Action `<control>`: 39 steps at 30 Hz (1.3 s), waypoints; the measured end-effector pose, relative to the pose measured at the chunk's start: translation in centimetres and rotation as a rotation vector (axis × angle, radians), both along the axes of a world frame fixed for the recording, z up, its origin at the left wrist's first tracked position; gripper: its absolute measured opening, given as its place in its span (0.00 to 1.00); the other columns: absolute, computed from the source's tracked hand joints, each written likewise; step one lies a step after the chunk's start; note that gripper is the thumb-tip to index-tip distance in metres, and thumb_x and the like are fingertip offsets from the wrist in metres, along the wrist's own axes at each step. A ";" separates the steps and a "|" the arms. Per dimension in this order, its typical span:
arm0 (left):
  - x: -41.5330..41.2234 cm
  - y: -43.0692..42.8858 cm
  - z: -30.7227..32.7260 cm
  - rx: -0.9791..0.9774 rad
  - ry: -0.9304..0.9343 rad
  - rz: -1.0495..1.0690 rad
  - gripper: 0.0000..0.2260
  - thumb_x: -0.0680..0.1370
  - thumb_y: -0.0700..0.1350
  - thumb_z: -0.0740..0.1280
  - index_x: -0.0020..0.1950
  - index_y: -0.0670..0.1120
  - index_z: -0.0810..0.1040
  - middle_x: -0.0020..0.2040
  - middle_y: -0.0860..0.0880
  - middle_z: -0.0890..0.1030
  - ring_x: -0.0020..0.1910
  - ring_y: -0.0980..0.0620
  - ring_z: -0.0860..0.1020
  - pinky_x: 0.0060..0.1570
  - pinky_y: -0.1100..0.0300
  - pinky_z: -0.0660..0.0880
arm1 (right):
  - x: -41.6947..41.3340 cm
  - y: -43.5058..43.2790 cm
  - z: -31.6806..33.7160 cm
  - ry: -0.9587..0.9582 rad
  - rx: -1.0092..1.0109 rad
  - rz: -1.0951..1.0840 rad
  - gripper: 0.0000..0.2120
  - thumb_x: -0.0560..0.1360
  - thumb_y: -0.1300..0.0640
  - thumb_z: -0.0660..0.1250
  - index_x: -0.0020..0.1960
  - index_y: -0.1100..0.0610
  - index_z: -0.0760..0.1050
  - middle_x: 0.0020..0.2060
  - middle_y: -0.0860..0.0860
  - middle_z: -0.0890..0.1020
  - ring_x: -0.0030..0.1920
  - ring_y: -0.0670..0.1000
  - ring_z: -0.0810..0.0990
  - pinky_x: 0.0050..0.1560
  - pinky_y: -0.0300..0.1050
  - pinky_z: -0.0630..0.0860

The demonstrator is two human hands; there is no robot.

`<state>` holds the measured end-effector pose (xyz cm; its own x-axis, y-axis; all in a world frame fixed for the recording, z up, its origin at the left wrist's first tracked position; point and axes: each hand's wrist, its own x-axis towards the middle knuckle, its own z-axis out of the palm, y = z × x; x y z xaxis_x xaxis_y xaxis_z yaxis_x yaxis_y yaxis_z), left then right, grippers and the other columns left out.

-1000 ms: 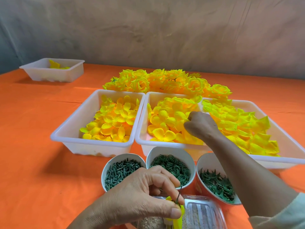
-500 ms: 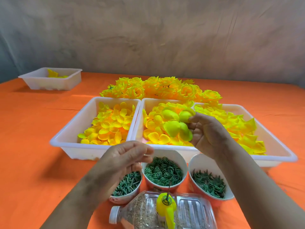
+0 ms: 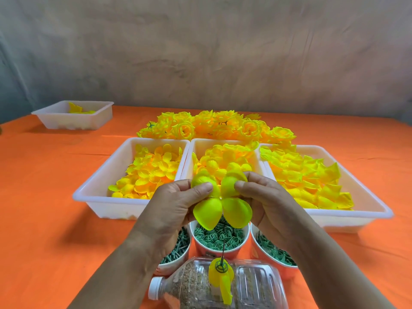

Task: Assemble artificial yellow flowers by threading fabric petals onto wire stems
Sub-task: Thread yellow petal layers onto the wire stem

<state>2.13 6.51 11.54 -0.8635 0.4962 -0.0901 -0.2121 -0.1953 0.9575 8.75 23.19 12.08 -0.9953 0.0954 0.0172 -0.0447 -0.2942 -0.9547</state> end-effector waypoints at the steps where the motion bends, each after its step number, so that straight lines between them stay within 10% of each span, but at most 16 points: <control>1: 0.1 0.0 0.0 -0.003 0.017 -0.003 0.16 0.61 0.49 0.75 0.45 0.43 0.86 0.44 0.43 0.86 0.39 0.48 0.84 0.36 0.58 0.81 | 0.1 0.0 0.0 0.001 0.005 -0.005 0.19 0.70 0.60 0.72 0.57 0.67 0.75 0.45 0.62 0.81 0.41 0.56 0.81 0.41 0.49 0.76; 16: 1.3 0.5 1.1 0.025 0.106 -0.009 0.15 0.57 0.54 0.76 0.39 0.47 0.86 0.39 0.46 0.84 0.37 0.51 0.81 0.39 0.56 0.78 | 1.1 -0.8 1.1 0.039 -0.023 -0.106 0.10 0.66 0.56 0.70 0.41 0.61 0.73 0.31 0.53 0.80 0.29 0.49 0.79 0.29 0.43 0.76; 24: 1.6 0.0 1.7 -0.046 0.031 -0.201 0.09 0.65 0.50 0.76 0.45 0.53 0.86 0.45 0.47 0.86 0.37 0.53 0.83 0.34 0.62 0.79 | 0.8 -1.3 1.3 0.058 0.038 -0.194 0.20 0.67 0.52 0.71 0.50 0.65 0.74 0.38 0.61 0.78 0.39 0.59 0.74 0.41 0.55 0.73; 39: 1.4 0.9 1.1 0.006 0.083 0.044 0.15 0.60 0.45 0.74 0.45 0.46 0.78 0.33 0.52 0.84 0.30 0.58 0.81 0.26 0.69 0.73 | 1.2 -0.7 1.1 -0.002 -0.042 -0.062 0.21 0.63 0.62 0.73 0.55 0.61 0.73 0.33 0.55 0.80 0.27 0.50 0.78 0.27 0.38 0.74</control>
